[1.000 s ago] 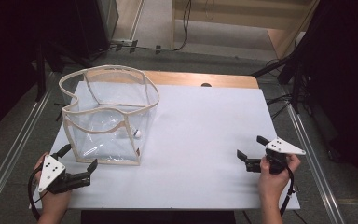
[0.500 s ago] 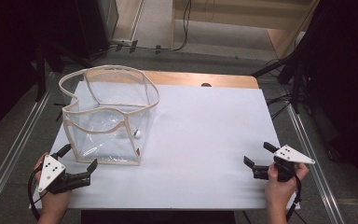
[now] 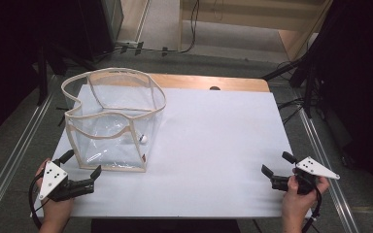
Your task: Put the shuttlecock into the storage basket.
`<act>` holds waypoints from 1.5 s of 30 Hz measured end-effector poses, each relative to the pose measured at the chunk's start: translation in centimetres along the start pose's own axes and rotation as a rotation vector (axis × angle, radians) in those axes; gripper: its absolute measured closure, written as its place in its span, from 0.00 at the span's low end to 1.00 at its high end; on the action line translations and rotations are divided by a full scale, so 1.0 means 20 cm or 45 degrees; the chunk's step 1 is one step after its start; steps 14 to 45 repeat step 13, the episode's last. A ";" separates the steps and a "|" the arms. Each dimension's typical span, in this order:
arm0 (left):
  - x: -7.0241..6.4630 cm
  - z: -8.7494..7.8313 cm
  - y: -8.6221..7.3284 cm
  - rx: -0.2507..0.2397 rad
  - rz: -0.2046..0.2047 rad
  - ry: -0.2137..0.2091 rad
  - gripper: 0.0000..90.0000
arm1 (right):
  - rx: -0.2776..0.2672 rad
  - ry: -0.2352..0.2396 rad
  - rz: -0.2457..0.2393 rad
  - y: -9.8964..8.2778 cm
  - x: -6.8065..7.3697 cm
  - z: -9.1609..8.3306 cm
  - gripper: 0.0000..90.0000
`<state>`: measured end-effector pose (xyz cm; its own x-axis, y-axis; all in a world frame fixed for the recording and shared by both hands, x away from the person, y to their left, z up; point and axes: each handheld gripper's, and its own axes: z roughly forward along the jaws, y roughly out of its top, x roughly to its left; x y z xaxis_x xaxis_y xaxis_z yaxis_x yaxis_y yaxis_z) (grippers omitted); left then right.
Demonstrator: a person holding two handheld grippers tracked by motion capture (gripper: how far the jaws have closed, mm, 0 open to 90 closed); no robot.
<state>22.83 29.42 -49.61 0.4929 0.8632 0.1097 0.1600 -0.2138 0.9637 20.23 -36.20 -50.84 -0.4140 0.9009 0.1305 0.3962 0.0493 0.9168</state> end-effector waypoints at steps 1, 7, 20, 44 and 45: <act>0.00 0.00 0.00 0.001 0.000 0.001 0.00 | -0.007 0.007 0.000 0.00 0.00 0.00 0.00; 0.00 0.00 0.00 0.004 0.002 0.005 0.00 | -0.012 0.004 0.028 -0.03 -0.02 0.00 0.00; 0.00 0.00 0.00 0.006 0.005 0.008 0.00 | -0.031 0.003 0.047 -0.04 -0.03 -0.01 0.00; 0.00 0.00 0.00 0.006 0.005 0.008 0.00 | -0.031 0.003 0.047 -0.04 -0.03 -0.01 0.00; 0.00 0.00 0.00 0.006 0.005 0.008 0.00 | -0.031 0.003 0.047 -0.04 -0.03 -0.01 0.00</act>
